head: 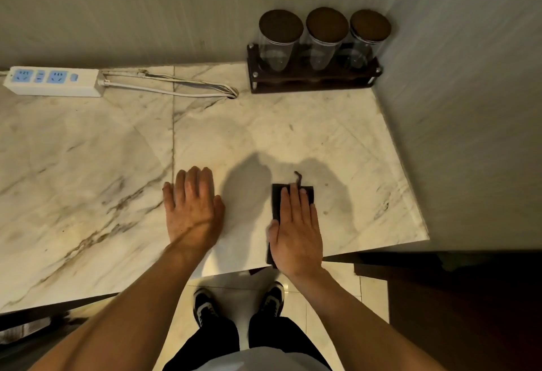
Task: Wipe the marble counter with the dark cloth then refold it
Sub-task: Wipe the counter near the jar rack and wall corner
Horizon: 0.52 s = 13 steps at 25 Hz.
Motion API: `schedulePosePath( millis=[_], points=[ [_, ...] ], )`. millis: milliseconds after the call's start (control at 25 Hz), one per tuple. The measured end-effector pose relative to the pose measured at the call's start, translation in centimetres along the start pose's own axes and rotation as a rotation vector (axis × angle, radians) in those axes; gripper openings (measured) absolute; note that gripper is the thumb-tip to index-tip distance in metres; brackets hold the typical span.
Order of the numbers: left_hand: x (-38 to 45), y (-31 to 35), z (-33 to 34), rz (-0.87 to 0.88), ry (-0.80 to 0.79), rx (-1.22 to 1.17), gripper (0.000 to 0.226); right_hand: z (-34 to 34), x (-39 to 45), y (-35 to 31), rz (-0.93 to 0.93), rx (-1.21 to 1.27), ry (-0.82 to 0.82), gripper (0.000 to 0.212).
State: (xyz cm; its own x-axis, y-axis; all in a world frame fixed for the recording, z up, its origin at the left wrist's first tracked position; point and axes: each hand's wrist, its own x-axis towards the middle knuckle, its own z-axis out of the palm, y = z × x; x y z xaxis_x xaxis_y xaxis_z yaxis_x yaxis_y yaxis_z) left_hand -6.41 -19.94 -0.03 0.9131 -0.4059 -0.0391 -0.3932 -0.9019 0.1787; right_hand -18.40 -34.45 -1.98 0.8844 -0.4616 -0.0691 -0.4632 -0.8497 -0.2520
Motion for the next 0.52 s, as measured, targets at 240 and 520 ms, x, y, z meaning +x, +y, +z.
schedulePosePath(
  millis=[240, 520],
  points=[
    [-0.4, 4.5, 1.8, 0.039, -0.008, -0.111, 0.053, -2.1, 0.7, 6.3, -0.439, -0.093, -0.173, 0.063],
    [-0.3, 5.8, 3.8, -0.083, -0.049, -0.074, 0.062, -3.1, 4.0, 8.8, -0.633, -0.200, -0.283, 0.062]
  ],
)
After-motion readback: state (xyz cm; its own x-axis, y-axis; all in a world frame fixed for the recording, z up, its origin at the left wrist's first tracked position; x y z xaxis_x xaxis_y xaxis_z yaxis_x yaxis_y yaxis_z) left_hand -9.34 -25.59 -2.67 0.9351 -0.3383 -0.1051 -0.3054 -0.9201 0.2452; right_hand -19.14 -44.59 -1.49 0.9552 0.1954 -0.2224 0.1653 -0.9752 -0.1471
